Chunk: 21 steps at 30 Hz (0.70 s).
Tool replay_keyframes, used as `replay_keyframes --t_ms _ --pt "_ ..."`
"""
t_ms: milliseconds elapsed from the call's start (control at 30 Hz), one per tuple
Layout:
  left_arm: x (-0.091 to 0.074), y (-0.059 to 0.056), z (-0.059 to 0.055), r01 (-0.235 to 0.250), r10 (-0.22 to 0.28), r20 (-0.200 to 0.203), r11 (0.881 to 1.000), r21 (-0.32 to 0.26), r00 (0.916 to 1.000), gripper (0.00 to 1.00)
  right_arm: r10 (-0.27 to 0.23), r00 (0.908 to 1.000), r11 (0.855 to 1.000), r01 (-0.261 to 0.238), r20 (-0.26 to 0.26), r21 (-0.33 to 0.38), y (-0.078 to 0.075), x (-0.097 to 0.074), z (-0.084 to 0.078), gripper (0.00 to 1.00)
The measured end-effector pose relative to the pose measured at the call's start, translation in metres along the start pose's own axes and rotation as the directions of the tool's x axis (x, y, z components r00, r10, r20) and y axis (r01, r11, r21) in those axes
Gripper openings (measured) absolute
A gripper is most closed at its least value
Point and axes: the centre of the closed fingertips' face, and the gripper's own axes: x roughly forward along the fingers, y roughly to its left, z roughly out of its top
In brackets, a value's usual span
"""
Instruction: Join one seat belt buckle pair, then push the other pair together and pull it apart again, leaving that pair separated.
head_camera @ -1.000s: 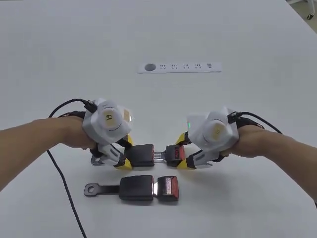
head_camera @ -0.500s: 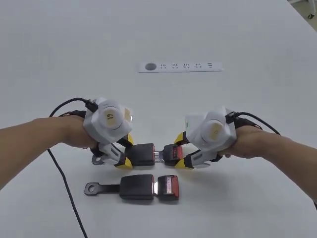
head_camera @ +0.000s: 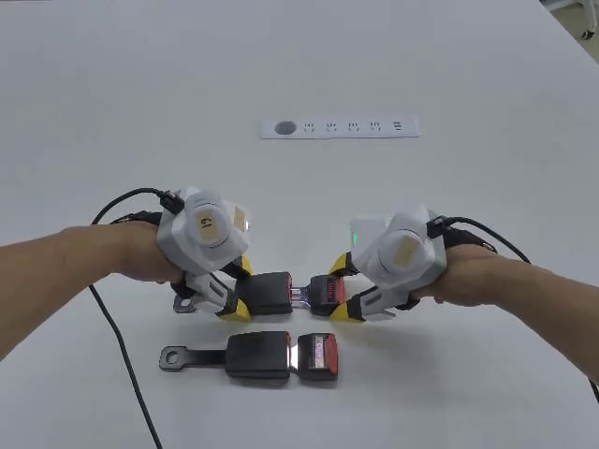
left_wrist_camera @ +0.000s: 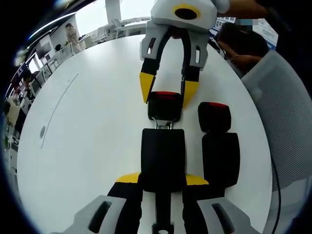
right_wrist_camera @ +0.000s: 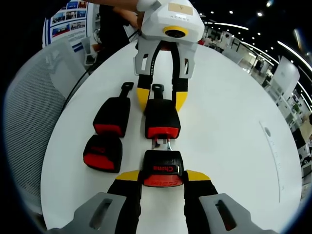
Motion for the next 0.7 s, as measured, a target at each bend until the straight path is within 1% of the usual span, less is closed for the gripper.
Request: replay_keyframes --t_ms 200,700 --pt "0.0006 0.0008 -0.0006 0.002 -0.001 -0.005 1.000 0.008 1.0000 0.32 -0.002 1.0000 1.000 0.002 -0.005 0.015 0.0004 0.0010 0.0004 0.29" --pt "0.0001 -0.0001 0.0004 0.005 -0.004 -0.007 1.000 0.027 1.0000 0.31 0.011 0.9998 1.000 -0.011 -0.014 0.004 -0.0020 0.0032 0.0023 0.29"
